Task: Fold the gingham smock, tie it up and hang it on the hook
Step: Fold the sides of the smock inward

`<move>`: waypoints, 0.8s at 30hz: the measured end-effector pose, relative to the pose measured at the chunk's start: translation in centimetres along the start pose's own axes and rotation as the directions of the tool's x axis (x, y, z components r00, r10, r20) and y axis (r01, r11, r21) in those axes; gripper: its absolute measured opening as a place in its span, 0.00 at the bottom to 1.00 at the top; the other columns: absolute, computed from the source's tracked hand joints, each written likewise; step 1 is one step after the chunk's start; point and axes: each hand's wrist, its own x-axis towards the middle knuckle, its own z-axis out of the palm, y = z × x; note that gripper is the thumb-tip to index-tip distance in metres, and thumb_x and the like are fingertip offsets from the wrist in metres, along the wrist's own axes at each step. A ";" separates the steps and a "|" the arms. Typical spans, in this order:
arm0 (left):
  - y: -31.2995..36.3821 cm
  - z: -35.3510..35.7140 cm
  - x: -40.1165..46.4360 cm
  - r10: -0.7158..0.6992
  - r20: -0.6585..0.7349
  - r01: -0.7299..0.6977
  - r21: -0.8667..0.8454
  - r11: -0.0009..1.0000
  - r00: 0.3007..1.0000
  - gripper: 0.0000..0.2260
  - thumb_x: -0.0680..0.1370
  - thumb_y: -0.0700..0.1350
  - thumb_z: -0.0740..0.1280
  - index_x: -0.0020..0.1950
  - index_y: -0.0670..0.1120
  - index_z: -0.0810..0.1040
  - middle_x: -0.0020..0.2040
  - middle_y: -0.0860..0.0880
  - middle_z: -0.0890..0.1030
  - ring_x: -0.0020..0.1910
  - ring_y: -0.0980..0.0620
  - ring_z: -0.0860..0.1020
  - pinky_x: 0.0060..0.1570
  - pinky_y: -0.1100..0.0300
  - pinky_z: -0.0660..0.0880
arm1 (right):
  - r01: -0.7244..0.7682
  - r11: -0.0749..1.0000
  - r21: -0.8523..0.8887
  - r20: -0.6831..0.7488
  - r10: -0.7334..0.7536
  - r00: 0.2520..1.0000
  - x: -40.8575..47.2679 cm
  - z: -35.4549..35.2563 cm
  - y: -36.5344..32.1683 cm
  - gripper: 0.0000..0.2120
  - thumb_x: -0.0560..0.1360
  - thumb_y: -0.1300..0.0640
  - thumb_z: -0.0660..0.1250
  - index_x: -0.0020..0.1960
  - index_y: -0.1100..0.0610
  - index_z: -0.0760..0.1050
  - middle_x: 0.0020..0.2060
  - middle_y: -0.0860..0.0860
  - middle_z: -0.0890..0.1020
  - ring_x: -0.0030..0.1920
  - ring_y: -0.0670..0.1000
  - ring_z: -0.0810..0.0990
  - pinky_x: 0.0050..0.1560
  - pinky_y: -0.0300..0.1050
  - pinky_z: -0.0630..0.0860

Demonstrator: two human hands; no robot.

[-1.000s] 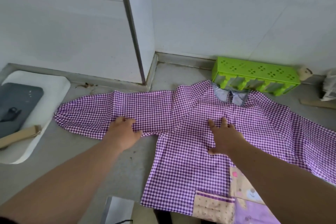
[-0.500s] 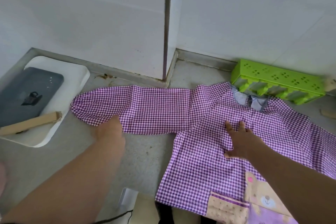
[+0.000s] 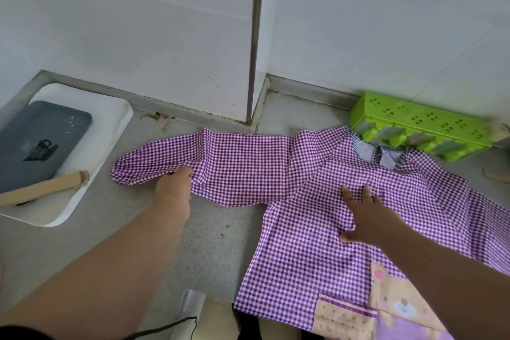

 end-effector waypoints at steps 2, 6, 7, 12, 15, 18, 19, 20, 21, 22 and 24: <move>0.7 0.5 -0.9 0.102 -0.043 -0.103 -0.022 0.994 0.994 0.22 0.81 0.51 0.67 0.74 0.45 0.74 0.66 0.45 0.82 0.58 0.42 0.82 0.62 0.45 0.80 | 0.009 1.000 0.011 -0.011 -0.009 1.000 -0.1 0.2 0.2 0.65 0.66 0.26 0.73 0.82 0.42 0.28 0.82 0.66 0.40 0.81 0.71 0.50 0.76 0.68 0.64; 3.5 2.0 -6.0 0.480 -0.058 -0.471 0.120 0.874 0.876 0.10 0.84 0.50 0.62 0.58 0.43 0.75 0.58 0.45 0.82 0.52 0.42 0.81 0.45 0.50 0.81 | 0.016 1.000 0.012 -0.037 -0.016 0.999 -0.2 0.3 0.6 0.64 0.66 0.26 0.72 0.82 0.42 0.29 0.82 0.65 0.40 0.82 0.70 0.49 0.76 0.69 0.64; 4.0 2.7 -7.6 0.554 0.000 -0.552 0.091 0.829 0.832 0.10 0.85 0.50 0.62 0.53 0.43 0.75 0.51 0.45 0.82 0.49 0.42 0.81 0.42 0.50 0.81 | 0.016 1.000 0.015 -0.033 -0.016 0.999 -0.3 0.3 0.7 0.64 0.67 0.26 0.72 0.82 0.42 0.30 0.82 0.65 0.40 0.82 0.70 0.49 0.76 0.69 0.64; 4.4 7.9 -16.4 0.857 0.455 -0.969 0.065 0.239 0.242 0.18 0.82 0.56 0.66 0.38 0.46 0.73 0.33 0.51 0.75 0.33 0.49 0.76 0.35 0.59 0.74 | 0.040 0.997 0.059 -0.060 -0.037 0.998 -0.2 0.4 1.1 0.63 0.66 0.25 0.72 0.82 0.41 0.32 0.83 0.64 0.40 0.82 0.69 0.48 0.75 0.70 0.65; 2.5 12.2 -19.9 0.516 0.840 -0.948 0.006 -0.319 -0.168 0.20 0.78 0.65 0.69 0.54 0.49 0.80 0.51 0.48 0.84 0.51 0.45 0.82 0.56 0.56 0.78 | 0.083 0.990 0.112 -0.100 -0.072 0.992 0.1 0.9 1.9 0.62 0.61 0.21 0.69 0.83 0.42 0.42 0.83 0.62 0.47 0.82 0.68 0.52 0.75 0.67 0.65; -0.6 15.1 -19.0 0.228 0.959 -0.779 0.012 -0.628 -0.169 0.41 0.74 0.74 0.66 0.79 0.50 0.69 0.80 0.43 0.70 0.78 0.41 0.67 0.80 0.44 0.58 | 0.123 0.930 0.346 -0.111 -0.089 0.990 -0.5 0.8 3.6 0.47 0.67 0.32 0.74 0.80 0.48 0.64 0.78 0.53 0.68 0.78 0.59 0.66 0.75 0.53 0.68; -1.6 15.5 -18.2 0.177 0.979 -0.775 0.038 -0.631 -0.096 0.44 0.74 0.76 0.65 0.82 0.53 0.62 0.85 0.45 0.61 0.82 0.43 0.60 0.82 0.43 0.52 | 0.120 0.911 0.395 -0.093 -0.091 0.992 -0.6 0.7 4.3 0.40 0.72 0.35 0.74 0.78 0.50 0.68 0.76 0.52 0.72 0.76 0.56 0.69 0.75 0.50 0.68; -2.7 15.8 -17.1 0.140 0.990 -0.785 0.081 -0.615 -0.008 0.45 0.74 0.75 0.64 0.84 0.56 0.56 0.87 0.47 0.52 0.84 0.44 0.53 0.83 0.43 0.47 | 0.117 0.910 0.399 -0.076 -0.094 0.993 -0.5 0.9 5.1 0.38 0.74 0.32 0.70 0.76 0.51 0.70 0.74 0.52 0.74 0.75 0.55 0.71 0.75 0.49 0.68; -3.8 15.6 -15.9 0.110 0.990 -0.793 0.134 -0.595 0.085 0.45 0.75 0.74 0.65 0.85 0.58 0.52 0.87 0.49 0.46 0.85 0.45 0.49 0.83 0.43 0.45 | 0.081 0.927 0.367 -0.039 -0.072 0.997 -0.7 0.9 5.5 0.38 0.75 0.27 0.63 0.74 0.51 0.73 0.72 0.53 0.76 0.73 0.56 0.73 0.73 0.49 0.69; -4.9 15.5 -15.0 0.081 0.981 -0.792 0.188 -0.580 0.174 0.45 0.75 0.72 0.66 0.85 0.59 0.49 0.87 0.50 0.43 0.85 0.45 0.46 0.83 0.42 0.44 | 0.046 0.934 0.356 -0.035 -0.035 0.999 -0.7 1.0 6.0 0.36 0.76 0.27 0.60 0.72 0.52 0.75 0.68 0.54 0.80 0.69 0.57 0.76 0.70 0.50 0.72; -6.6 15.5 -13.7 0.035 0.953 -0.771 0.266 -0.579 0.302 0.44 0.77 0.69 0.67 0.85 0.59 0.48 0.87 0.50 0.42 0.86 0.43 0.45 0.84 0.40 0.46 | 0.065 0.915 0.398 -0.166 0.002 0.986 -0.6 1.4 7.8 0.27 0.77 0.34 0.65 0.67 0.51 0.79 0.60 0.53 0.83 0.63 0.58 0.81 0.65 0.50 0.77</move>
